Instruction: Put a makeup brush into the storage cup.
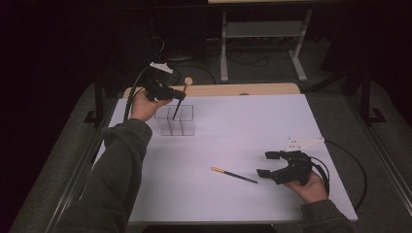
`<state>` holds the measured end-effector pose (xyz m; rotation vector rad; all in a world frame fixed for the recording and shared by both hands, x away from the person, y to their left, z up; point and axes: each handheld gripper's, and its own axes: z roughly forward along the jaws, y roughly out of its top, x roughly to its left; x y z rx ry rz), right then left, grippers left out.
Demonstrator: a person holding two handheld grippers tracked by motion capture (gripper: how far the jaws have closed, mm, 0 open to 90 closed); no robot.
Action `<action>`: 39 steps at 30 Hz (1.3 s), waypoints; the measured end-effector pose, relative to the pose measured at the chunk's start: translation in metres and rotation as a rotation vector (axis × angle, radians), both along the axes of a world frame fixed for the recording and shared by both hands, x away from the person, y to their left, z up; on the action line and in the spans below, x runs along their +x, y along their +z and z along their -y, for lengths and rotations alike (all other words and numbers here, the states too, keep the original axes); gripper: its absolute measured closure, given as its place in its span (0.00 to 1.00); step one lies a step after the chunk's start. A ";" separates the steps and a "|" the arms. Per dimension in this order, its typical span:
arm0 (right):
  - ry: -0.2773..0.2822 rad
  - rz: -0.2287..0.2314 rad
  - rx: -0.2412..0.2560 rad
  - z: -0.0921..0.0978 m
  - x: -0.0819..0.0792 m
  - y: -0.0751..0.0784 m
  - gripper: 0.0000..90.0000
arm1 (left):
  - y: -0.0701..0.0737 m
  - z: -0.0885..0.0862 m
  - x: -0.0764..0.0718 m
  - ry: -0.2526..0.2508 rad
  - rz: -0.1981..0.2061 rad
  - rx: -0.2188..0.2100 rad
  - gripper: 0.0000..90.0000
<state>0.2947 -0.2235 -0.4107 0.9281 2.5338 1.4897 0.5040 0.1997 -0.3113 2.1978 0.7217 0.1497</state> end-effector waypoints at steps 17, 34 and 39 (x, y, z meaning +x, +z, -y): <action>0.013 0.001 -0.008 -0.004 0.000 -0.001 0.21 | -0.016 -0.011 -0.006 0.026 -0.010 0.009 0.93; 0.021 0.001 -0.015 -0.006 0.000 -0.002 0.21 | -0.022 -0.008 -0.008 0.027 -0.014 0.039 0.93; 0.020 0.003 -0.009 -0.006 0.000 -0.001 0.21 | -0.022 -0.007 -0.010 0.023 -0.015 0.058 0.93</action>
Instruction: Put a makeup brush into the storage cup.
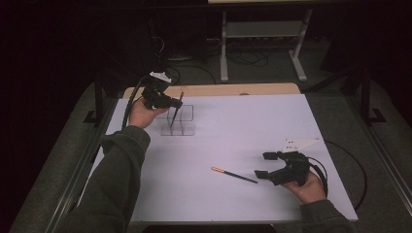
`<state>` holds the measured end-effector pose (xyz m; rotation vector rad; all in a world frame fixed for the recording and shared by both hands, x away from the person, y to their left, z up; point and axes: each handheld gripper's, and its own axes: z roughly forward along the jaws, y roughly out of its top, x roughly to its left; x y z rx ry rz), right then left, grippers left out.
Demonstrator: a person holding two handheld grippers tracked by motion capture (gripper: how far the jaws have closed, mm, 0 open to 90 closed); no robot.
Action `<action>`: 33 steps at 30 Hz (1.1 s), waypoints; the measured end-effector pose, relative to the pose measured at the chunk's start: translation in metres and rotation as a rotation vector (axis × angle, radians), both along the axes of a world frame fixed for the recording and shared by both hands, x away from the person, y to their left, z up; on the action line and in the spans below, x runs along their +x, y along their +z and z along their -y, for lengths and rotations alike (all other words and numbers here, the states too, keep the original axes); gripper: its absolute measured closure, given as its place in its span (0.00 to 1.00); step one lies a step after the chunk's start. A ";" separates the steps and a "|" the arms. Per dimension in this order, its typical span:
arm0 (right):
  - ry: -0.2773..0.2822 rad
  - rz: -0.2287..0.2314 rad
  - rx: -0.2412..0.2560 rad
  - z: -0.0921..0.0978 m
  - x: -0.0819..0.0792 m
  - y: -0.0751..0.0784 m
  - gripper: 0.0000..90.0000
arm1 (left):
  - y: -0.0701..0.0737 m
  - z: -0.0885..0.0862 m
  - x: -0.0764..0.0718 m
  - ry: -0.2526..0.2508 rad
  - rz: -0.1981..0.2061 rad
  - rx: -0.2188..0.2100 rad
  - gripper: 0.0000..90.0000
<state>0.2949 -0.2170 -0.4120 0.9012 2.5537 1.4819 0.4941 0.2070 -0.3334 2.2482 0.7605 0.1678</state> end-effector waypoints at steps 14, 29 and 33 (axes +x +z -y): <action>0.002 -0.003 0.001 -0.001 -0.001 0.000 0.21 | -0.005 0.001 0.002 -0.008 -0.010 0.034 0.92; 0.002 -0.002 0.004 0.000 0.000 0.000 0.21 | -0.001 -0.005 0.000 0.025 -0.002 0.036 0.83; 0.004 -0.002 0.002 -0.001 0.000 0.000 0.21 | 0.000 -0.007 -0.003 0.030 0.000 0.022 0.84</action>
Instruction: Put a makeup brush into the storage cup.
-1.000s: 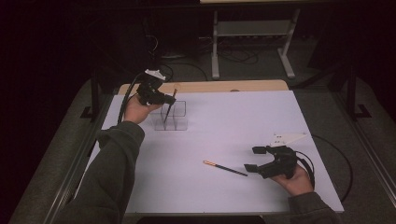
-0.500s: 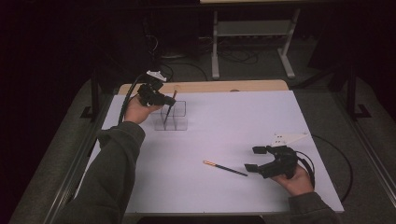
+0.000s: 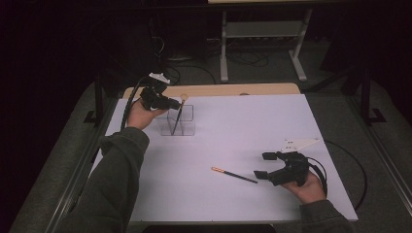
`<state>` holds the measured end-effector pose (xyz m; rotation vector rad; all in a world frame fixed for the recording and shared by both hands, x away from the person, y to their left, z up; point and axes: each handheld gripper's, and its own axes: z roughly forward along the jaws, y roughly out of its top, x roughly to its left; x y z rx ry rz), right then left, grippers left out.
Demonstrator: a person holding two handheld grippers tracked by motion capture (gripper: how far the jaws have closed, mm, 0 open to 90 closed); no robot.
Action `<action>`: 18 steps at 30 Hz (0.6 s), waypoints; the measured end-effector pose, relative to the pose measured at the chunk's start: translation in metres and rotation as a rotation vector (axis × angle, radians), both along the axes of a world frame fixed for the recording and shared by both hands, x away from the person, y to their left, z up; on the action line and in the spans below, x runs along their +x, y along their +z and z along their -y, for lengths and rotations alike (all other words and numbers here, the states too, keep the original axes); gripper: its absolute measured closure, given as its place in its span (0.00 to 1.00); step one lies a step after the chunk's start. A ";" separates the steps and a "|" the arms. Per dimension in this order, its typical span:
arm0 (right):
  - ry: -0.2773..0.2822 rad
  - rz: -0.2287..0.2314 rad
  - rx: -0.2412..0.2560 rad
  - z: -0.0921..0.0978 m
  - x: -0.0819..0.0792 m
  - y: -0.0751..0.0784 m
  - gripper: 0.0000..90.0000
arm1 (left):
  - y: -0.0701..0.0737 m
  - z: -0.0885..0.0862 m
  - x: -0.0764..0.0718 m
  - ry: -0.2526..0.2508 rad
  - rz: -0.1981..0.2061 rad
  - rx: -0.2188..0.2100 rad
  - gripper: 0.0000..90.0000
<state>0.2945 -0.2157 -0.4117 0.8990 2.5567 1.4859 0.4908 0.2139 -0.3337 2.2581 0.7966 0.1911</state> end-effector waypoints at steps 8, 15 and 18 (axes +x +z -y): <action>-0.002 0.004 -0.007 0.000 0.000 0.000 0.21 | 0.001 -0.007 -0.008 0.007 -0.007 -0.026 0.84; 0.000 0.003 -0.003 -0.001 0.001 0.000 0.21 | 0.006 -0.013 -0.016 -0.010 0.014 -0.026 0.84; -0.001 0.002 -0.007 -0.001 0.001 -0.001 0.21 | 0.007 -0.014 -0.019 -0.005 0.019 -0.048 0.82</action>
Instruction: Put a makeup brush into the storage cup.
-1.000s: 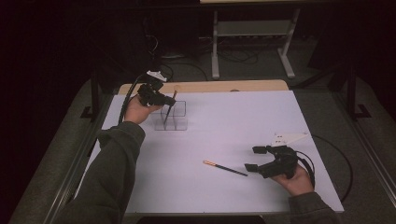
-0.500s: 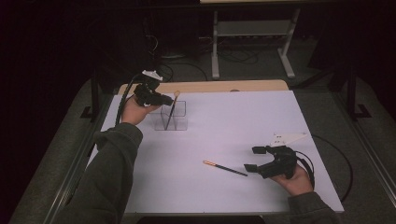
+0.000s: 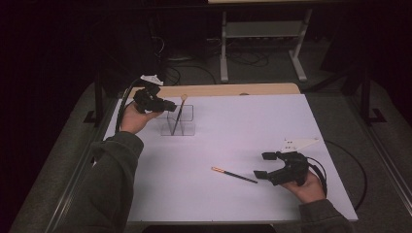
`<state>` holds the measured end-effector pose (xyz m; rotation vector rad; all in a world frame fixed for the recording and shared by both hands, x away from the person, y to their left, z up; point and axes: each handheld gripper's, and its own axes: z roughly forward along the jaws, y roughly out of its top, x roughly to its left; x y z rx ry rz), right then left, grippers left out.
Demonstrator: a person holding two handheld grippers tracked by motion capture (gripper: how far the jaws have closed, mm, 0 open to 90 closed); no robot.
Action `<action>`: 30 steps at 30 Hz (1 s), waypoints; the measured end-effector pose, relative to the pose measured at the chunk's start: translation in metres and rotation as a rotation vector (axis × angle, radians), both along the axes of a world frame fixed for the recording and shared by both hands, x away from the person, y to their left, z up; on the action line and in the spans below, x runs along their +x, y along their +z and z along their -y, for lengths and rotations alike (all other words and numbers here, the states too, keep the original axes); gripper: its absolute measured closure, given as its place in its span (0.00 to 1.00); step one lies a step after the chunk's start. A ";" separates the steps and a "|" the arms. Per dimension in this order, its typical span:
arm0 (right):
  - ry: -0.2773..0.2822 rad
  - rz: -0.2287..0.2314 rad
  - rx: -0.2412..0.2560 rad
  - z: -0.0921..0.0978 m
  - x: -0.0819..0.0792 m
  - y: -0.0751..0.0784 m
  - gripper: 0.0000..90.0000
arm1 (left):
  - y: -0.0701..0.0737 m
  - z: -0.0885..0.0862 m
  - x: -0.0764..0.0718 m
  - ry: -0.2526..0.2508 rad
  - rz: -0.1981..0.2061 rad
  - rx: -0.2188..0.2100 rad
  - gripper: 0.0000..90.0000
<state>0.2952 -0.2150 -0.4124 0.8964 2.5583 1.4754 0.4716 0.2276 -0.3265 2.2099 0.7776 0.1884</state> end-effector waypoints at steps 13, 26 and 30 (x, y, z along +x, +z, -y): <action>-0.012 0.005 -0.007 0.002 0.000 0.001 0.21 | 0.004 0.000 -0.012 -0.021 0.007 -0.010 0.80; -0.011 0.007 -0.022 -0.001 -0.001 0.000 0.21 | 0.016 0.006 -0.027 -0.045 0.046 -0.059 0.77; -0.006 0.008 -0.031 -0.002 -0.002 0.000 0.21 | 0.016 0.007 -0.035 -0.044 0.063 -0.054 0.75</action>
